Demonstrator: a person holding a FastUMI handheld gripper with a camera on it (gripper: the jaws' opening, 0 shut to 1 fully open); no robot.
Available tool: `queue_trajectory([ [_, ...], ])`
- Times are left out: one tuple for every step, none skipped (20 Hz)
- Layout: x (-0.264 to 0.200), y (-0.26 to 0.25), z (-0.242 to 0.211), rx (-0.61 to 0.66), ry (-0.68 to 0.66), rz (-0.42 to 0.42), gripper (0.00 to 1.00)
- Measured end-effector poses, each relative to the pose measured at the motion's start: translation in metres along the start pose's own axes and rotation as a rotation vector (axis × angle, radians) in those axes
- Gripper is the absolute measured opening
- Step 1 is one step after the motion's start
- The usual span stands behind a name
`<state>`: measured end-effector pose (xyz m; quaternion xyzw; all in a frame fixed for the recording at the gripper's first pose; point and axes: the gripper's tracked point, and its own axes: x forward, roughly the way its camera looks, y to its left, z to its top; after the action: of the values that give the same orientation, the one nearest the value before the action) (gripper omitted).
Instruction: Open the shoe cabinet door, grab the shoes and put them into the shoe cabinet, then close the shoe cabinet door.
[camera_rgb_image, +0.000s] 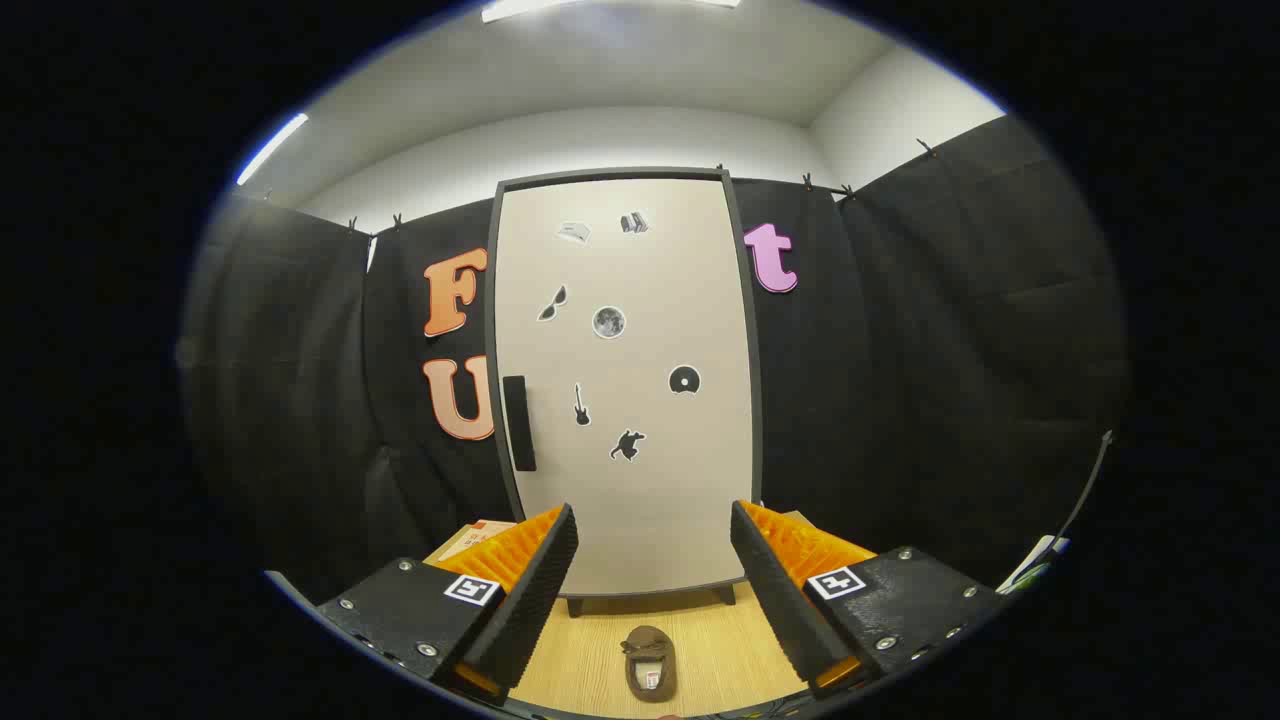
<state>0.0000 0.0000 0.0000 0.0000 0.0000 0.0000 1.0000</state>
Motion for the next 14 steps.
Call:
queue_trajectory([
  [0.0,0.0,0.0,-0.007,0.0,0.002,0.96],
  [0.001,0.0,0.0,-0.016,0.005,0.002,0.96],
  [0.002,0.0,0.0,-0.022,0.002,0.005,0.96],
  [0.004,0.002,0.001,-0.023,0.001,0.007,0.96],
  [0.005,0.005,0.002,-0.023,-0.001,0.011,0.96],
  [0.006,0.007,0.002,-0.022,-0.001,0.014,0.96],
  [0.006,0.008,0.002,-0.024,-0.001,0.018,0.96],
  [0.007,0.009,0.0,-0.028,0.005,0.022,0.96],
  [0.008,0.01,-0.002,-0.031,0.011,0.025,0.96],
  [0.008,0.011,-0.003,-0.031,0.014,0.025,0.96],
  [0.009,0.012,-0.004,-0.027,0.015,0.025,0.96],
  [0.011,0.014,-0.006,-0.02,0.015,0.029,0.96],
  [0.012,0.016,-0.007,-0.017,0.018,0.032,0.96],
  [0.014,0.017,-0.009,-0.018,0.023,0.031,0.96],
])
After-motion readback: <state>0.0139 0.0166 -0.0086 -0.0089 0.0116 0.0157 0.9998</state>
